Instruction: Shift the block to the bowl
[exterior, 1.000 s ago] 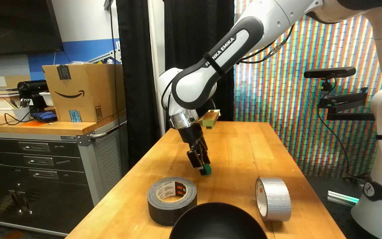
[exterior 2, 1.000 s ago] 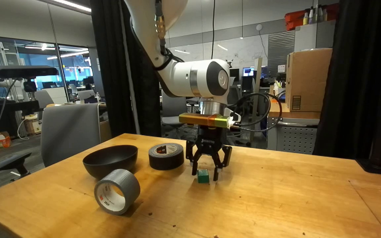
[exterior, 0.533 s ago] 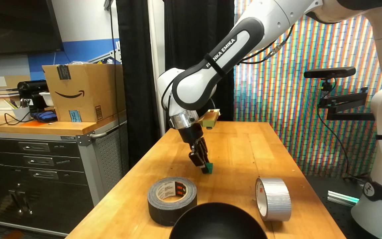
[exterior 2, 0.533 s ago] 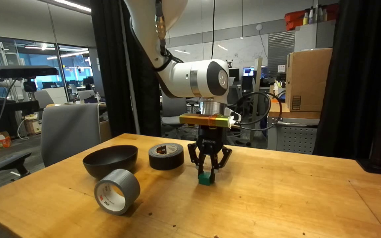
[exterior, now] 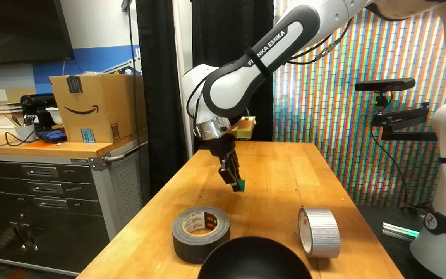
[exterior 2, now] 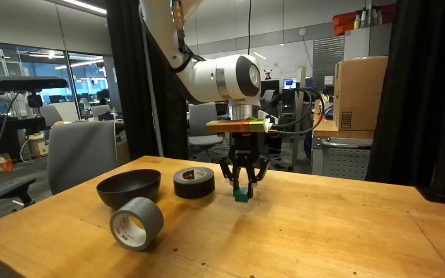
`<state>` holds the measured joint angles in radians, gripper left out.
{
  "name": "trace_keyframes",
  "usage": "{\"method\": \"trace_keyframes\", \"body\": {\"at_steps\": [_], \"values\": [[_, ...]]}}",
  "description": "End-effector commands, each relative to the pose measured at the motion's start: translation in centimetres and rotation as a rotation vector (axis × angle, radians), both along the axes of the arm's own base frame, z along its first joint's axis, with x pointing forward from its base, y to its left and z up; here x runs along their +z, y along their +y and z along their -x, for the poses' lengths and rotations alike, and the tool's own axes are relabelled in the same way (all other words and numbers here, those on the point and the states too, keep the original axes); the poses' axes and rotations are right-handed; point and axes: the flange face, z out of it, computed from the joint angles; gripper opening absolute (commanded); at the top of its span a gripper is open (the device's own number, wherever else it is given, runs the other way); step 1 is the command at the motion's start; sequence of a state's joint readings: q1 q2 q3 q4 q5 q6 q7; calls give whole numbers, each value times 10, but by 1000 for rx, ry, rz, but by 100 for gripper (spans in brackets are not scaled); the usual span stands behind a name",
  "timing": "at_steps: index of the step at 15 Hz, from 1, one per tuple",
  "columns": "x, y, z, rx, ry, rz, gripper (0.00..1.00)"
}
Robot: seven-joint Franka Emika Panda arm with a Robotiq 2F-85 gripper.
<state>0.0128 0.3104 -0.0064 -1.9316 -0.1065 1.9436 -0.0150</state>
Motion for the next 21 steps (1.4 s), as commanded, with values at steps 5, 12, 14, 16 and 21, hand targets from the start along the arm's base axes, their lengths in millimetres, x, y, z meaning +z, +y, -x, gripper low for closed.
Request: {"method": "trace_keyframes", "body": {"at_steps": [5,12,14,16,21], "values": [[82,70,54,72,-90,91,12],[105,153,108,215,-124,152,12],[105,173,118,263,-126,171,12],[104,191,126,312,-126,181,12],[108,235,137,412,-135,139,12]]}}
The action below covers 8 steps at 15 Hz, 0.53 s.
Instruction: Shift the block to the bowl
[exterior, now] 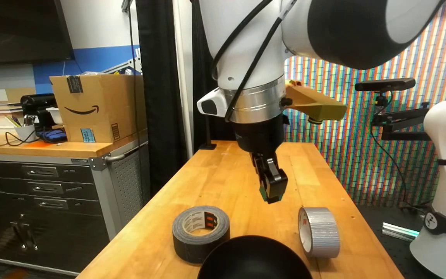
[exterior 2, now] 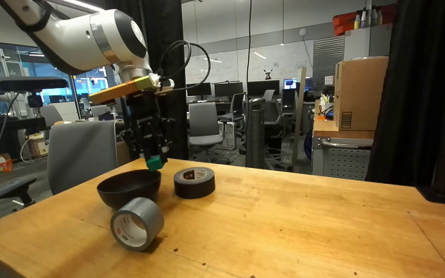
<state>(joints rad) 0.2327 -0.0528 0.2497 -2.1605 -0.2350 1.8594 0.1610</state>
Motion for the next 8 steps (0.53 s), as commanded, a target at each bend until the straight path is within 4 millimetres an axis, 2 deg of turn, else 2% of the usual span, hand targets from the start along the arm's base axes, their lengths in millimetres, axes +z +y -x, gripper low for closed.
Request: {"method": "trace_keyframes", "body": {"at_steps": [1,8], "values": [[10,21,8,62,-8,-16,12],[10,38,18,137,89,-154,12]]}}
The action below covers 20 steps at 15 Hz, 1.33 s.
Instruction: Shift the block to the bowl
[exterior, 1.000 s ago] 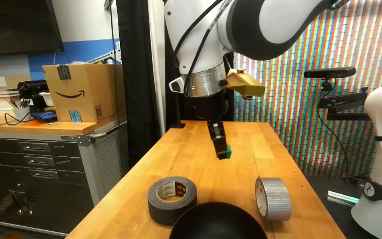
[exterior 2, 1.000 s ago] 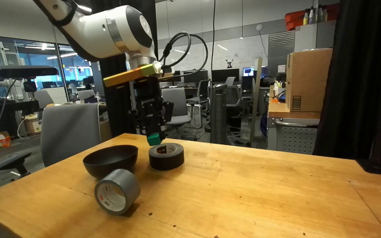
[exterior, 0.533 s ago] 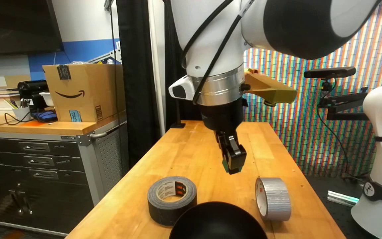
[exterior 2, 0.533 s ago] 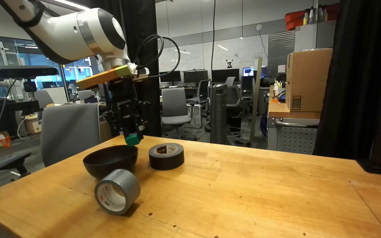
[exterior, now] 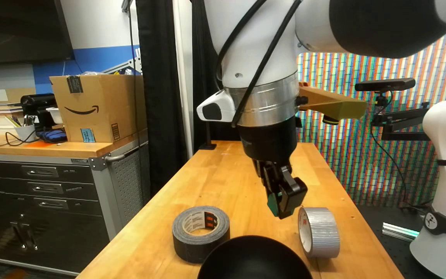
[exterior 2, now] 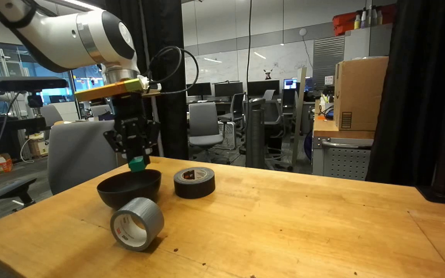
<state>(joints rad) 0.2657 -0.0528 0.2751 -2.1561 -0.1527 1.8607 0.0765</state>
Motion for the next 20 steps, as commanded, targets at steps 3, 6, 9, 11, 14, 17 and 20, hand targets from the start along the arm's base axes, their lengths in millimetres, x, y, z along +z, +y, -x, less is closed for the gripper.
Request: {"method": "trace_keyframes", "body": {"at_steps": [3,6,9,11,14,17,20], "values": [[8,10,4,62,77,-136,12],[31,29,8,99,135,-216,12],[50,40,6,127,210,-324,12],[62,40,6,131,232,-373,12],[68,28,2,124,248,-405,12],[66,11,-3,117,242,-400,12],[60,-8,-9,94,229,-398,12]]}}
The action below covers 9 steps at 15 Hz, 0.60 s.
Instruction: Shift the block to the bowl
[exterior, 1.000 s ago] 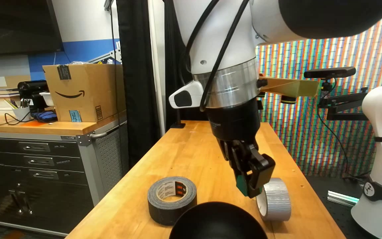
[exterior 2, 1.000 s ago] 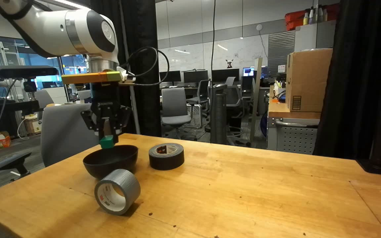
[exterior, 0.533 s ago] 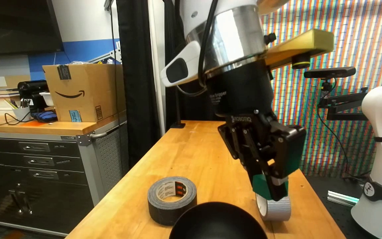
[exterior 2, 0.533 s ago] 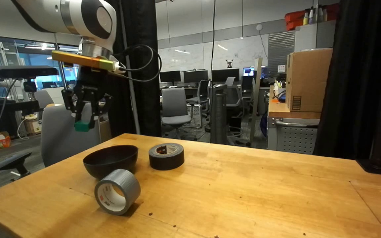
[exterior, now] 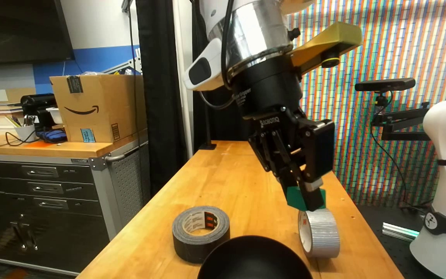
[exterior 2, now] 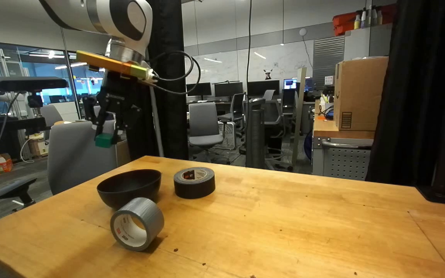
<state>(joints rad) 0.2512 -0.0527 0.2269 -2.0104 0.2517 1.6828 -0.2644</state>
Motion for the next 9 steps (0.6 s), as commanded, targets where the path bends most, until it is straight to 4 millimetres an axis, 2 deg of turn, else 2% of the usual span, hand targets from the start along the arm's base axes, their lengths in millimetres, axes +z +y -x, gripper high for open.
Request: {"method": "trace_keyframes", "body": {"at_steps": [1,5,9], "values": [[3,-23,-4,-16,-3,-14,12],[-4,-38,-12,-54,0,-6,12],[-13,-34,-12,-67,-71,82,12]]}}
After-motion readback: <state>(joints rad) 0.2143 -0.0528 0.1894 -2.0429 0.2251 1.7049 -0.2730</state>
